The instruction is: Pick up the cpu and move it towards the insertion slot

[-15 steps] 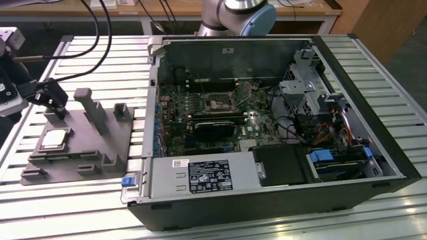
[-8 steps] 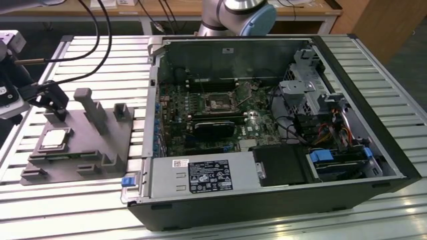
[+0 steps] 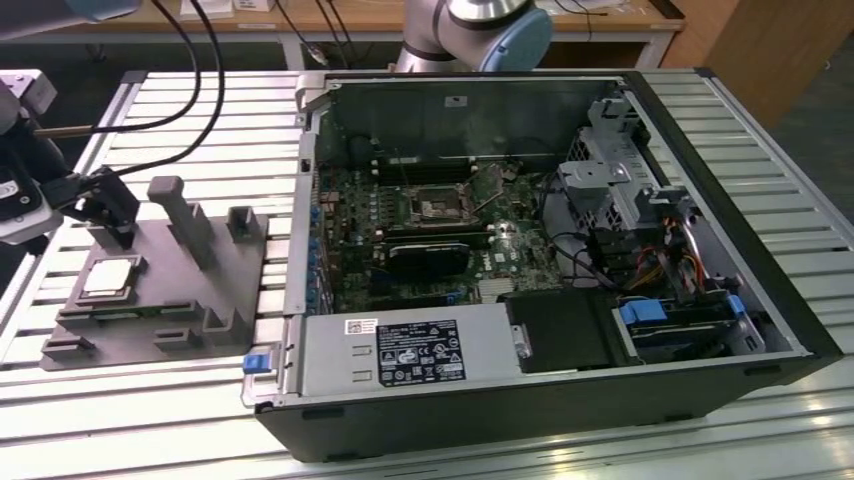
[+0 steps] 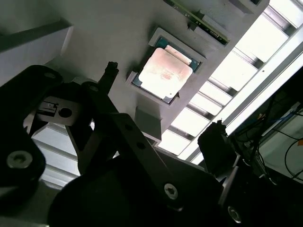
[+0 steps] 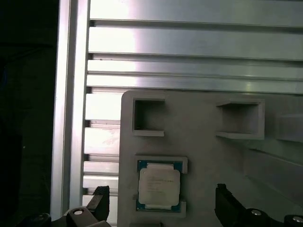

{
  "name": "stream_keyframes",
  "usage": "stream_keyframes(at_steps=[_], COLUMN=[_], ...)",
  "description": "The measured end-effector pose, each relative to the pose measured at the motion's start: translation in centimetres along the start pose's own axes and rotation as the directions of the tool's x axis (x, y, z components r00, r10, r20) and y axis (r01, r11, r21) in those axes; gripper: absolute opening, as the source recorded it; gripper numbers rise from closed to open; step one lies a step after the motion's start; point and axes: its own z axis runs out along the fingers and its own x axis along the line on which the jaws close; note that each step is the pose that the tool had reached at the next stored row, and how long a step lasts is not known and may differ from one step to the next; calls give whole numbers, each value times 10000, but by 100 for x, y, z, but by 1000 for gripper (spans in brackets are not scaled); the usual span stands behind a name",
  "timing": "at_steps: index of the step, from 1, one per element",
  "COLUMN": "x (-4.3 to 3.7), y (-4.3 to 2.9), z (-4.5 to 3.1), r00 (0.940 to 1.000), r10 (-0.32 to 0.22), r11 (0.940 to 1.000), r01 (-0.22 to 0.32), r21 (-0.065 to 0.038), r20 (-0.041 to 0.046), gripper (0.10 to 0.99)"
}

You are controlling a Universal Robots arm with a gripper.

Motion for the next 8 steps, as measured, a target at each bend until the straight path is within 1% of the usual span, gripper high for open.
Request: stream_keyframes(at_steps=[2,3,5,8], x=[8,13,17,21], y=[-1,-1,-2,-4], z=[16,29,60,113], r00=[10000,10000,10000,10000], r10=[0,0,0,1], r11=[10000,9999,9999,9999], r01=[0,0,0,-1], r21=[98,126,151,152], r20=[-2,-1,0,1], gripper=[957,957,957,957])
